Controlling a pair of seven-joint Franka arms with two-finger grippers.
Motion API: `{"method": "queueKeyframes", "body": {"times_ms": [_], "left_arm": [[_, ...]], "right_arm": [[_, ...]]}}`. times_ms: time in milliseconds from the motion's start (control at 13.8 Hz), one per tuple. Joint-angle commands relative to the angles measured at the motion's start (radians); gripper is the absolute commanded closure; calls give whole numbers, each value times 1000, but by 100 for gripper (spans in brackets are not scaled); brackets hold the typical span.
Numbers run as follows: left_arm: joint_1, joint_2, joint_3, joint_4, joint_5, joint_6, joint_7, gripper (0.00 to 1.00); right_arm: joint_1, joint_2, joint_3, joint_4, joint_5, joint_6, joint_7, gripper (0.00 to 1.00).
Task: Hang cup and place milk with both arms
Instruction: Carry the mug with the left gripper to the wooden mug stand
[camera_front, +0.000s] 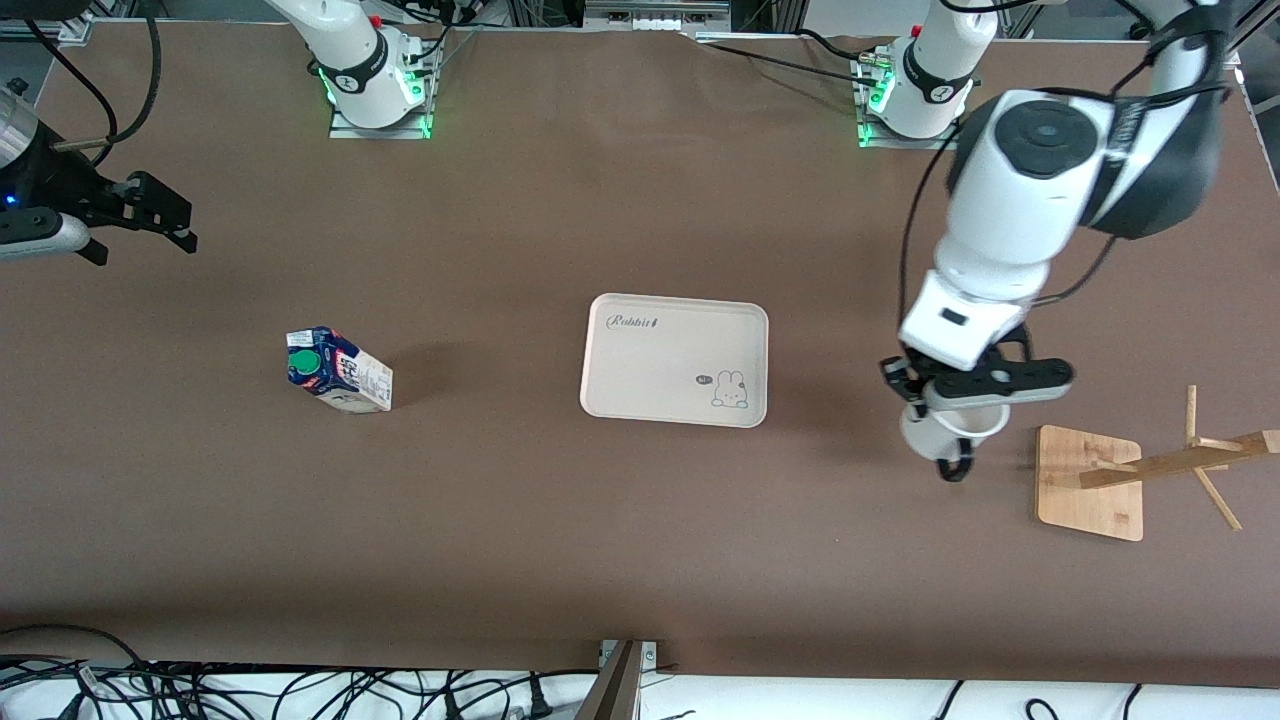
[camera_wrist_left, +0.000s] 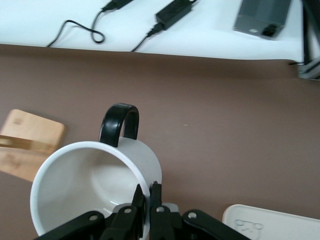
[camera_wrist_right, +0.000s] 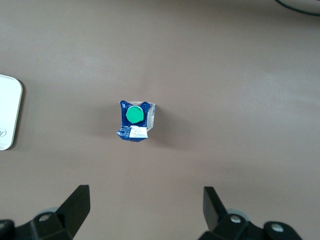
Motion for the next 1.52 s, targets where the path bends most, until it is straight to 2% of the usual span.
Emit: {"method": "queueKeyframes", "body": {"times_ms": [0, 145, 435, 797, 1449], "left_arm": [[76, -38, -12, 7, 15, -106, 67, 100], [104, -37, -9, 46, 14, -188, 129, 100], [153, -34, -6, 64, 20, -217, 236, 100], [274, -17, -5, 82, 12, -216, 409, 100], [335, 11, -5, 98, -8, -220, 452, 100]], "right_arm": [[-10, 6, 13, 21, -17, -10, 20, 0], [-10, 6, 13, 21, -17, -10, 20, 0], [-10, 6, 13, 21, -17, -11, 20, 0], [-10, 4, 13, 20, -17, -13, 20, 0], [-10, 6, 13, 20, -17, -14, 21, 0]]}}
